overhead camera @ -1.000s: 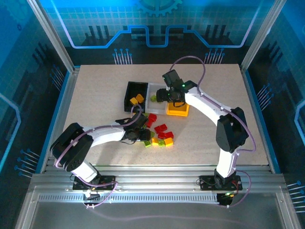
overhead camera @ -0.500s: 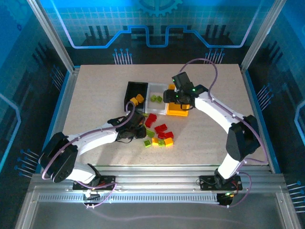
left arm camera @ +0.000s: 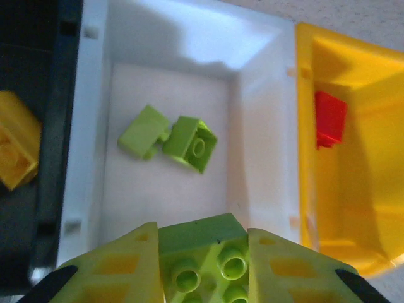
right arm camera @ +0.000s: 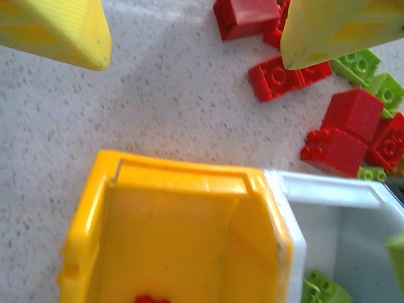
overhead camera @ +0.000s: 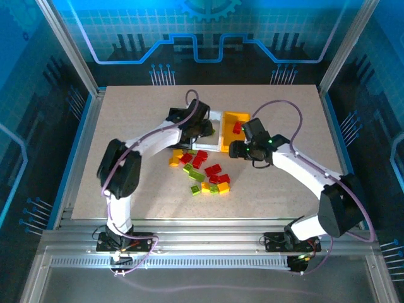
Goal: Sort the legos into containers by color
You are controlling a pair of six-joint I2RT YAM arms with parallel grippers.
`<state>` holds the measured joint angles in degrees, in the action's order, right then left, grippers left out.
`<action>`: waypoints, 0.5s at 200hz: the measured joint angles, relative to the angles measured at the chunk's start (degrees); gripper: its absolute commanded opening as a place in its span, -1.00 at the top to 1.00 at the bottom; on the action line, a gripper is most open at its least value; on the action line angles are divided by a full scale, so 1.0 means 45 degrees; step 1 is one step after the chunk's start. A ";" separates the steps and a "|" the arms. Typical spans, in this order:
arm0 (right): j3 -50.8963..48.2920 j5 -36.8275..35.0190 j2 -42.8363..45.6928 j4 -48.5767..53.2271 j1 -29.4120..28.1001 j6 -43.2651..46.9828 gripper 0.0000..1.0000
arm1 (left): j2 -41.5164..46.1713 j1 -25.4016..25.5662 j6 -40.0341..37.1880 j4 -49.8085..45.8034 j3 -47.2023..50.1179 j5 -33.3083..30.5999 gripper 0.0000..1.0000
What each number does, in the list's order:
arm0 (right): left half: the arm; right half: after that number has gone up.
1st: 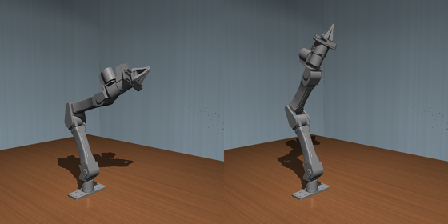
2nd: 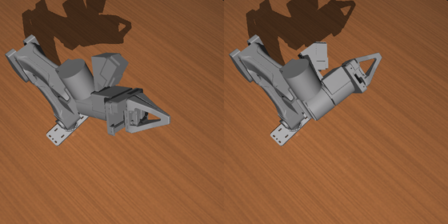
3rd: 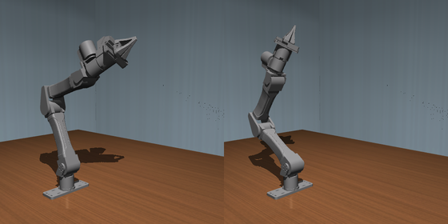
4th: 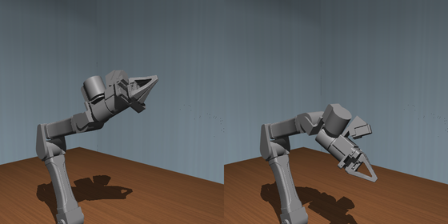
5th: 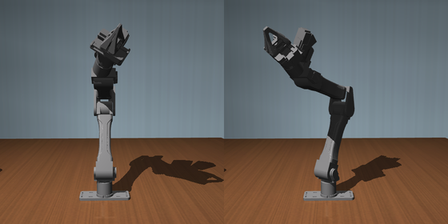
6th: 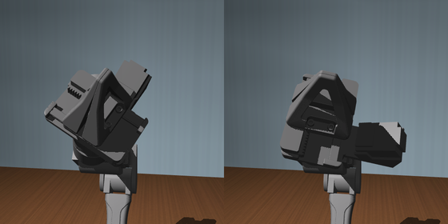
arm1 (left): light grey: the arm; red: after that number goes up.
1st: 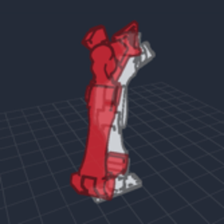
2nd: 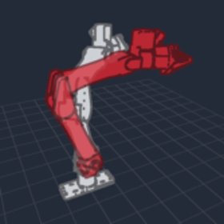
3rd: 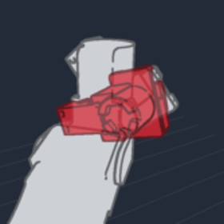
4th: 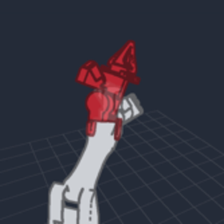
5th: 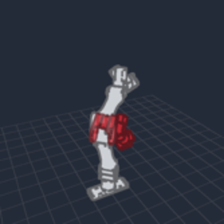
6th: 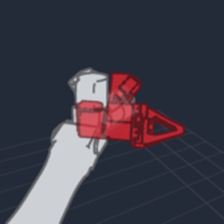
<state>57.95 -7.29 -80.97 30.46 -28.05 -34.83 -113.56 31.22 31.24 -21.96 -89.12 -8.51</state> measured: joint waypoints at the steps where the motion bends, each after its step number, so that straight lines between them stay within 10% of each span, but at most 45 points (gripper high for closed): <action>1: -0.0034 0.0015 0.0024 -0.0010 0.0000 -0.0005 -0.45 | -0.0044 0.0000 0.0000 -0.0019 -0.0049 -0.0010 0.43; 100: -0.2161 0.1530 0.1112 -0.0039 -0.1224 -0.0019 -0.61 | -0.1651 0.0073 0.0044 -0.0772 -0.2074 0.0194 -0.73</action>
<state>48.23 -0.40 -75.96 30.28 -33.56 -34.92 -120.99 31.55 31.44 -25.43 -98.45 -7.64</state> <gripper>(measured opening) 0.802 0.805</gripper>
